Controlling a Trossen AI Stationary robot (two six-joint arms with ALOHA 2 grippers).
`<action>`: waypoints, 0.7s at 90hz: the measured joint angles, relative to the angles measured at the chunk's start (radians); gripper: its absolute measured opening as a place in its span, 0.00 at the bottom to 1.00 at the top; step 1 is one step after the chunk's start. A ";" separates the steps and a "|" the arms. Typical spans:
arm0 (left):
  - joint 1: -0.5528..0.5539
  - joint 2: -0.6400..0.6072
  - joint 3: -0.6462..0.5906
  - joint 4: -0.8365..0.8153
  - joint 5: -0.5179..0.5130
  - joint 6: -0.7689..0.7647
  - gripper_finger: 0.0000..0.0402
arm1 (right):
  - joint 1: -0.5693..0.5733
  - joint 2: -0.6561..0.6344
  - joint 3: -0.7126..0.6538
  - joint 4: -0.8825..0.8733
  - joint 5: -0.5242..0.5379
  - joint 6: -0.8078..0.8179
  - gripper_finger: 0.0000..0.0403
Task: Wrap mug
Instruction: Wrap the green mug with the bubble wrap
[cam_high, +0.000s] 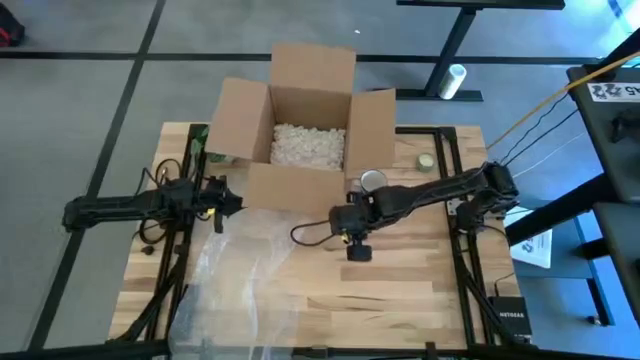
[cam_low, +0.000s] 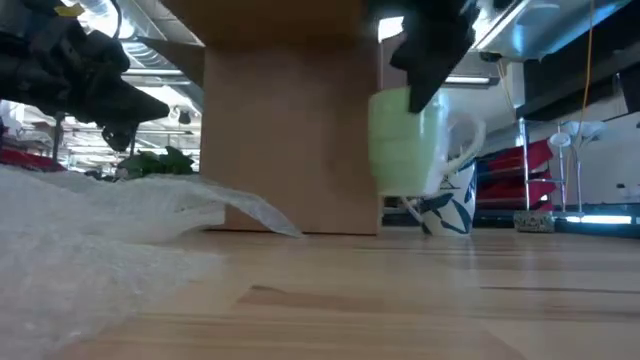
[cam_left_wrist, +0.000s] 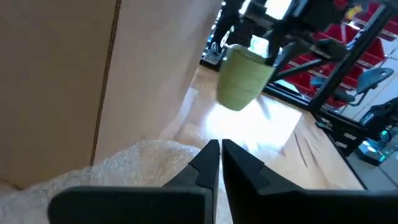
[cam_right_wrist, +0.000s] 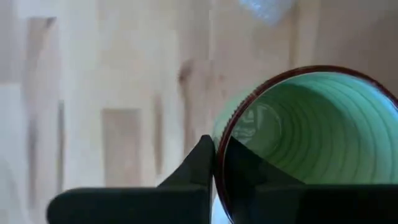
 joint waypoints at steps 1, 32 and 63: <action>0.000 0.000 0.000 0.000 0.000 -0.001 0.00 | 0.004 0.000 0.003 -0.009 0.000 0.004 0.00; -0.047 0.000 0.001 0.005 0.057 -0.071 0.00 | 0.154 -0.002 0.017 -0.208 0.094 0.186 0.00; -0.298 0.066 0.012 -0.019 -0.035 -0.211 0.00 | 0.310 -0.162 -0.165 -0.084 0.228 0.456 0.00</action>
